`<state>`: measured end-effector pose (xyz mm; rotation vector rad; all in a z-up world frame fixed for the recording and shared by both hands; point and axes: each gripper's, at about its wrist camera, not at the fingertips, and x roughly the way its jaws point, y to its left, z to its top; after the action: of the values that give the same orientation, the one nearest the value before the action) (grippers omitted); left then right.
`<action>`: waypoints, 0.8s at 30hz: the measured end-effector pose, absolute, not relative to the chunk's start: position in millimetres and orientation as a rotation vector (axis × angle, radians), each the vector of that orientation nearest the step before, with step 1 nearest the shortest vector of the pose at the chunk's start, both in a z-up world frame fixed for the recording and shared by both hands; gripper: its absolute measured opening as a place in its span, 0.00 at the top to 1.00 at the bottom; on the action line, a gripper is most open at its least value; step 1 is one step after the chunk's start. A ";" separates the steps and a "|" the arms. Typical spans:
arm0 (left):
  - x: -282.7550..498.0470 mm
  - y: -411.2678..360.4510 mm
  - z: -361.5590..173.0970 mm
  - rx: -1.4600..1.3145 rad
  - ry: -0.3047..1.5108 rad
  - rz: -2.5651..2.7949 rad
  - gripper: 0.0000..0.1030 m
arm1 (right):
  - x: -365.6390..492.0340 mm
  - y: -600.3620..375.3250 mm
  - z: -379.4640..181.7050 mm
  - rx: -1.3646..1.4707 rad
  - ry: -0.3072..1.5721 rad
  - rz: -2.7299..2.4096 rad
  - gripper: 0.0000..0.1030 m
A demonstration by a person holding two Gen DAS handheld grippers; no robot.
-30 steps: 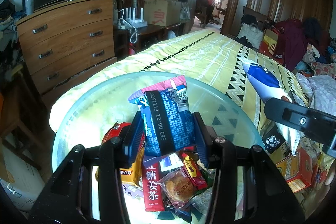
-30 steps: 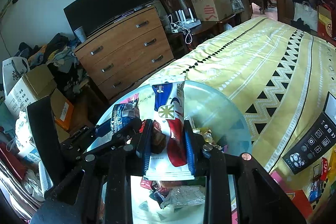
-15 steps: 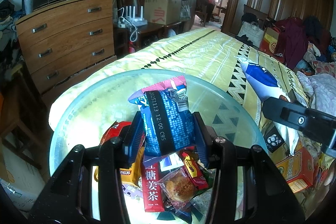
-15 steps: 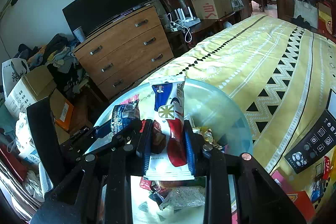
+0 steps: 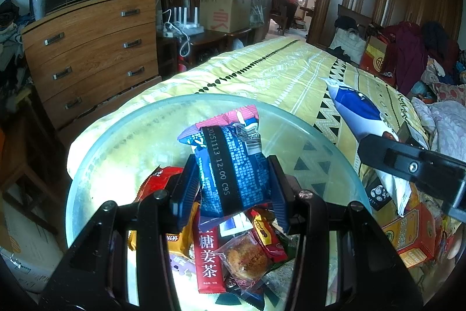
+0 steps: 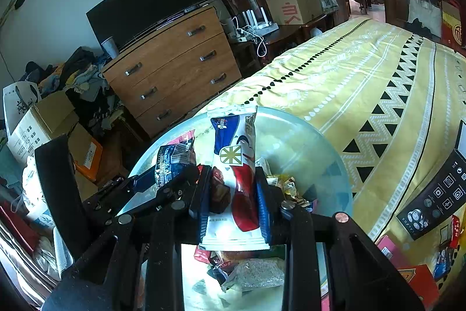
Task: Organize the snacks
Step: 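Open both grippers to drop the two snacks into the glass bowl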
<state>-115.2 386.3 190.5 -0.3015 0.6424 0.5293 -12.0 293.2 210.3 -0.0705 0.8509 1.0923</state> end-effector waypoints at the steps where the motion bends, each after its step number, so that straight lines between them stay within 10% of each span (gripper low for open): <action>1: -115.7 385.8 188.3 -0.300 0.643 0.530 0.55 | -12.0 293.2 210.3 -0.070 0.851 1.092 0.70; 18: -117.5 392.9 177.3 -0.329 0.689 0.576 0.53 | -10.9 297.6 201.7 -0.064 0.890 1.100 0.66; 24: -118.0 391.4 186.0 -0.303 0.659 0.623 0.19 | -9.7 290.5 205.4 -0.046 0.879 1.097 0.55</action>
<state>-118.0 391.4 186.0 -0.3028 0.6589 0.6228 -9.7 290.5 205.4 -0.0462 0.8793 1.0970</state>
